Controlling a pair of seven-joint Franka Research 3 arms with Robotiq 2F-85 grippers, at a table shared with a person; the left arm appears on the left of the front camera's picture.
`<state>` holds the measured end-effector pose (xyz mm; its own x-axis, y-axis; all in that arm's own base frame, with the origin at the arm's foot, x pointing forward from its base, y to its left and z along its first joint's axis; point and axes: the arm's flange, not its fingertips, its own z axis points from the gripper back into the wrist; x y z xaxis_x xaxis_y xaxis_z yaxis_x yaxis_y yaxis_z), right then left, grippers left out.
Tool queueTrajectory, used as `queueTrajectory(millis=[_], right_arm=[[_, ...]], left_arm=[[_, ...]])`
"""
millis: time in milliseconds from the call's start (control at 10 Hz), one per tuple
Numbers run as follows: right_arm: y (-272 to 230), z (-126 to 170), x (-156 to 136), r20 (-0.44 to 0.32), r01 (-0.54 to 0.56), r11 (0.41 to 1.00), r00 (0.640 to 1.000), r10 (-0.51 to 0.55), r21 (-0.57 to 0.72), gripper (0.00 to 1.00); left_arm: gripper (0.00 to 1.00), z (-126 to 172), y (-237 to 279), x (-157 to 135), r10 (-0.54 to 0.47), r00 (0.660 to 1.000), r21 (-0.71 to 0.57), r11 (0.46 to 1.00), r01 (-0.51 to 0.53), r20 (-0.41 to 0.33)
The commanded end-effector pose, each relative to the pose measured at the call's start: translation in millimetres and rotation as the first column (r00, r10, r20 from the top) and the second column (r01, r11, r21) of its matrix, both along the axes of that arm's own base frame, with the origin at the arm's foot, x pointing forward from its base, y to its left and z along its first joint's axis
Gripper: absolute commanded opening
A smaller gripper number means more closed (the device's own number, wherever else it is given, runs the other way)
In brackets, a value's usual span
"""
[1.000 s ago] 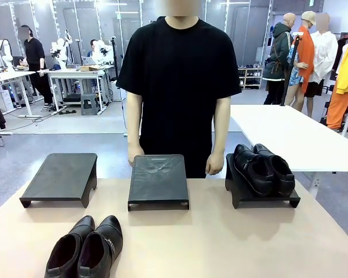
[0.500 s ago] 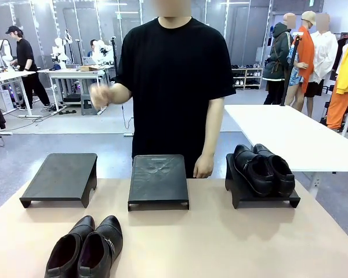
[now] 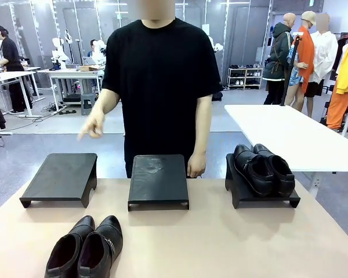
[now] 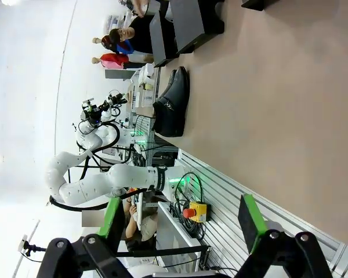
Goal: Place the shoes on the stand as instructed by the person.
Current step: Pick up another pair of Shoes and place it on the Shoes Stand indicated by the person.
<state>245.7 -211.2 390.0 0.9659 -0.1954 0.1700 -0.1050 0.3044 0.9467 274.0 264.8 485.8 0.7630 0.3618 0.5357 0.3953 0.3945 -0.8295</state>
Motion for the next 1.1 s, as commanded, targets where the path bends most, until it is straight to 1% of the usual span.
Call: queueTrajectory(millis=[0,100,200,300,400,600,800,900,1000], right_arm=[[-1.4,1.5,-3.7,0.021,-0.012,1.0,1.0,0.012,-0.006,1.0],[-1.4,1.5,-3.7,0.021,-0.012,1.0,1.0,0.012,-0.006,1.0],[-1.4,1.5,-3.7,0.021,-0.012,1.0,1.0,0.012,-0.006,1.0],[-1.4,1.5,-3.7,0.021,-0.012,1.0,1.0,0.012,-0.006,1.0],[-1.4,1.5,-3.7,0.021,-0.012,1.0,1.0,0.012,-0.006,1.0],[-1.4,1.5,-3.7,0.021,-0.012,1.0,1.0,0.012,-0.006,1.0],[-1.4,1.5,-3.7,0.021,-0.012,1.0,1.0,0.012,-0.006,1.0],[-1.4,1.5,-3.7,0.021,-0.012,1.0,1.0,0.012,-0.006,1.0],[-1.4,1.5,-3.7,0.021,-0.012,1.0,1.0,0.012,-0.006,1.0]], left_arm=[[1.0,1.9,1.5,-1.8,-0.014,1.0,0.004,1.0,0.014,0.011],[1.0,0.0,0.0,0.0,0.0,1.0,0.0,1.0,0.0,0.0],[1.0,6.5,-18.7,0.3,-0.026,0.999,0.067,0.997,0.028,-0.027],[1.0,11.8,-42.0,2.5,-0.05,0.998,0.117,0.992,0.055,-0.046],[1.0,14.2,-69.0,4.9,-0.046,0.997,0.154,0.986,0.055,-0.065],[1.0,9.9,-125.7,-0.4,-0.051,0.99,0.259,0.962,0.085,-0.134],[1.0,5.7,-173.7,-6.2,-0.045,0.982,0.331,0.938,0.106,-0.185],[1.0,6.5,-201.1,-7.4,-0.01,0.978,0.37,0.925,0.088,-0.208],[1.0,5.6,-224.3,-7.9,-0.019,0.97,0.411,0.904,0.121,-0.243]])
